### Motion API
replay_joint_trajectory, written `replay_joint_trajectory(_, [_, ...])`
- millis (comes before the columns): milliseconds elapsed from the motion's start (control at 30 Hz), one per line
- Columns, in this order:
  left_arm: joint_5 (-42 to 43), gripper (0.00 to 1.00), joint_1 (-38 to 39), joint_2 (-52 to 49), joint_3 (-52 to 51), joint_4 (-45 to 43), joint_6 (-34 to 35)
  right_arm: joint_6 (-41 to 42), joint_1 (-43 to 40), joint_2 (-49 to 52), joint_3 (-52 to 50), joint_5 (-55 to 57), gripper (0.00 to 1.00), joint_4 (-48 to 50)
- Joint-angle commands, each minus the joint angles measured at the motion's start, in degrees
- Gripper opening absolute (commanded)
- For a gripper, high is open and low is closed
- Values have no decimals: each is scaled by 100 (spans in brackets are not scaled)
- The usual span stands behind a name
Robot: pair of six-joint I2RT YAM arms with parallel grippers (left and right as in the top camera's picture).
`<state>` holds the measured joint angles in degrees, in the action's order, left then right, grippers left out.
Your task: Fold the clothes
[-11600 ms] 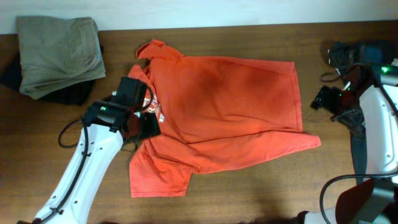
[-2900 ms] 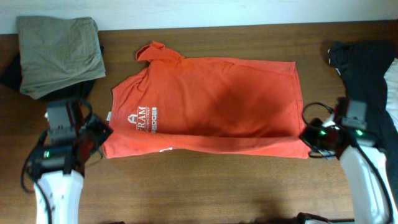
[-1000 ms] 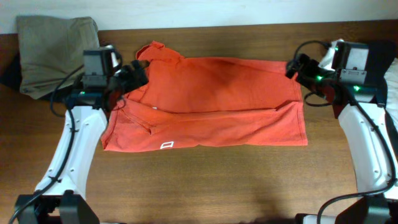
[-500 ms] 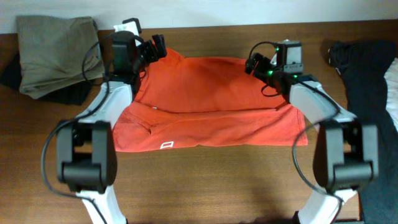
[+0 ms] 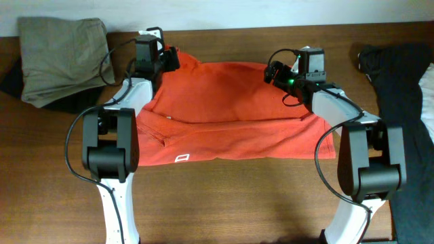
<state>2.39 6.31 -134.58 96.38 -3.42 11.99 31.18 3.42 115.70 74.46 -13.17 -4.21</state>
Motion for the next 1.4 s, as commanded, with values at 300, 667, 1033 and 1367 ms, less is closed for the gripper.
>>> replay_joint_trajectory(300, [-380, 44, -52, -42, 98, 350, -531, -70, -7, -83, 61, -37, 99, -4])
replay_joint_trajectory(667, [-142, 52, -280, -76, 98, 304, -612, -70, -4, -83, 61, -42, 99, -2])
replay_joint_trajectory(1033, [236, 53, -271, -385, 98, 275, -610, -70, -7, -83, 61, -79, 99, 0])
replay_joint_trajectory(1367, [234, 0, -273, -385, 107, 101, -608, -496, -407, -273, 717, -26, 76, -638])
